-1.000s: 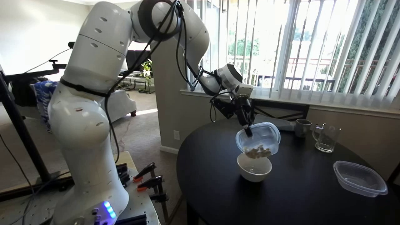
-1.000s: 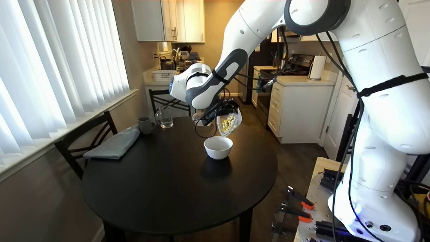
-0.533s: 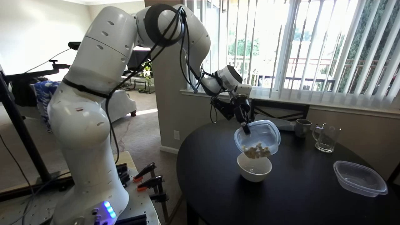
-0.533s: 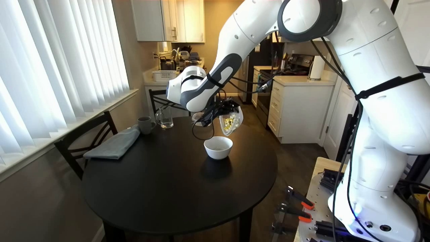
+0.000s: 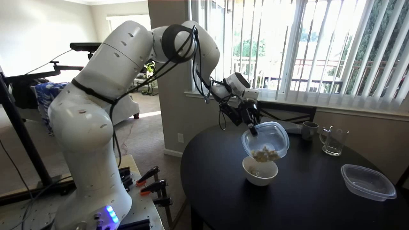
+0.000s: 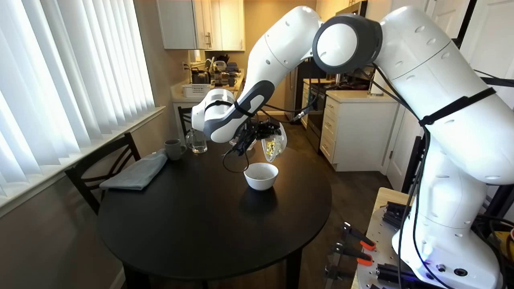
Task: Pour the sweets from he left bowl to the right bowl
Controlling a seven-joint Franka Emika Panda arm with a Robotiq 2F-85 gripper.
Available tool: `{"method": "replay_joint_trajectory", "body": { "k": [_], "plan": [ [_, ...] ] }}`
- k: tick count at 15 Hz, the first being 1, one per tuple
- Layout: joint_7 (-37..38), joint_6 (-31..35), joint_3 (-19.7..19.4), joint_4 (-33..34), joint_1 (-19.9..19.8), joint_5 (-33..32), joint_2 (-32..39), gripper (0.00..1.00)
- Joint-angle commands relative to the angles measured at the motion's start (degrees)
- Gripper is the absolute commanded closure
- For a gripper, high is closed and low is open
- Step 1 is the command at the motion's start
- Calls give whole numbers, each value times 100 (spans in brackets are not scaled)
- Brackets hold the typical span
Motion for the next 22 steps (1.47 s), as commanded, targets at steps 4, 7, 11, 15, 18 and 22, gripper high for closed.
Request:
{"method": "replay_joint_trajectory", "body": {
  "k": [4,7,11,15,18,22],
  "plan": [
    [-206,-697,-108,1142,91,-265,904,96],
    [-245,-860,-154,1438,87,-263,1144,96],
    [-284,-980,-203,1666,78,-254,1300,96],
    [-330,-1041,-222,1799,95,-260,1367,96],
    [-362,-1111,-225,1891,114,-264,1416,96],
    [-374,-1761,-318,2049,273,-444,1662,96]
  ]
}}
